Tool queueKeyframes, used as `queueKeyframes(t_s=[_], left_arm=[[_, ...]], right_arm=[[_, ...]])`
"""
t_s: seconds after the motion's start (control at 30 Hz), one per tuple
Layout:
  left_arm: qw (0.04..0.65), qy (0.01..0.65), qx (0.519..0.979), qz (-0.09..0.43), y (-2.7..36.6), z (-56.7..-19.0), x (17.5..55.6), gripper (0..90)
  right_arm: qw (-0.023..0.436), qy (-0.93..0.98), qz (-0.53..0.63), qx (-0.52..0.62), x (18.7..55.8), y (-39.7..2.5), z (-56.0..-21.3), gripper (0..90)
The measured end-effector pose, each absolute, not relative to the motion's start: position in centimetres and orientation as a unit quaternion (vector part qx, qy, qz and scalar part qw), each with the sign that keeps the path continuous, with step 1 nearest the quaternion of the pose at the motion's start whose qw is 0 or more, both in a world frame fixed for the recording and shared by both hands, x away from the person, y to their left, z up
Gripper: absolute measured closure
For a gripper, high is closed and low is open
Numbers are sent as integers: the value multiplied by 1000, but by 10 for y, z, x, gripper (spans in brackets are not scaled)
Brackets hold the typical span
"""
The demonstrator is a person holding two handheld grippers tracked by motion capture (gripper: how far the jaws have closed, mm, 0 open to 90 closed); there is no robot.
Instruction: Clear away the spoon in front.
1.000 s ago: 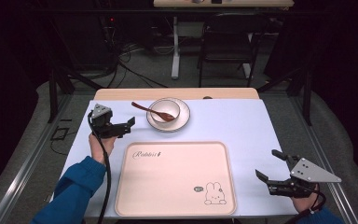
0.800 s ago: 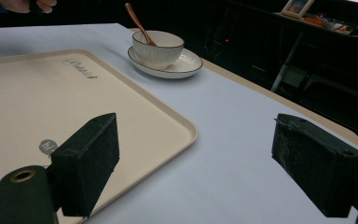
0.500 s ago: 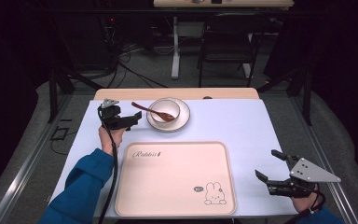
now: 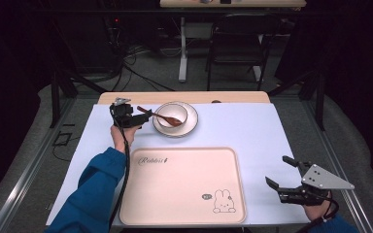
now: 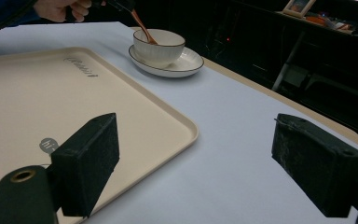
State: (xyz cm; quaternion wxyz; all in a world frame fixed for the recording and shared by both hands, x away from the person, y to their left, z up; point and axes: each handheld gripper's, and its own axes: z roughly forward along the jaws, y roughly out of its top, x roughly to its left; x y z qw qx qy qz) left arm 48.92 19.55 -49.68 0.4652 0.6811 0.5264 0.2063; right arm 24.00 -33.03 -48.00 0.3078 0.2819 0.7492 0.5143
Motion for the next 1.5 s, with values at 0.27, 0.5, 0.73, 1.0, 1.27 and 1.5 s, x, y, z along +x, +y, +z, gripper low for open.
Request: queueKeyframes(t_s=[0.27, 0.5, 0.73, 1.0, 1.27, 1.5], left_arm=[[463, 534, 678, 202, 193, -501, 502, 237], [463, 531, 681, 199, 189, -509, 506, 328], [478, 525, 677, 194, 187, -514, 508, 484], [493, 526, 667, 189, 184, -518, 507, 563], [493, 528, 664, 190, 184, -518, 507, 570], [490, 530, 665, 193, 183, -518, 507, 569]], right_arm=[[308, 750, 514, 281, 240, -330, -480, 140], [308, 750, 514, 281, 240, -330, -480, 140], [306, 751, 513, 282, 240, -330, -480, 140], [306, 751, 512, 282, 240, -330, -480, 140], [306, 752, 512, 282, 240, -330, -481, 140], [306, 752, 511, 282, 240, -330, -481, 140]])
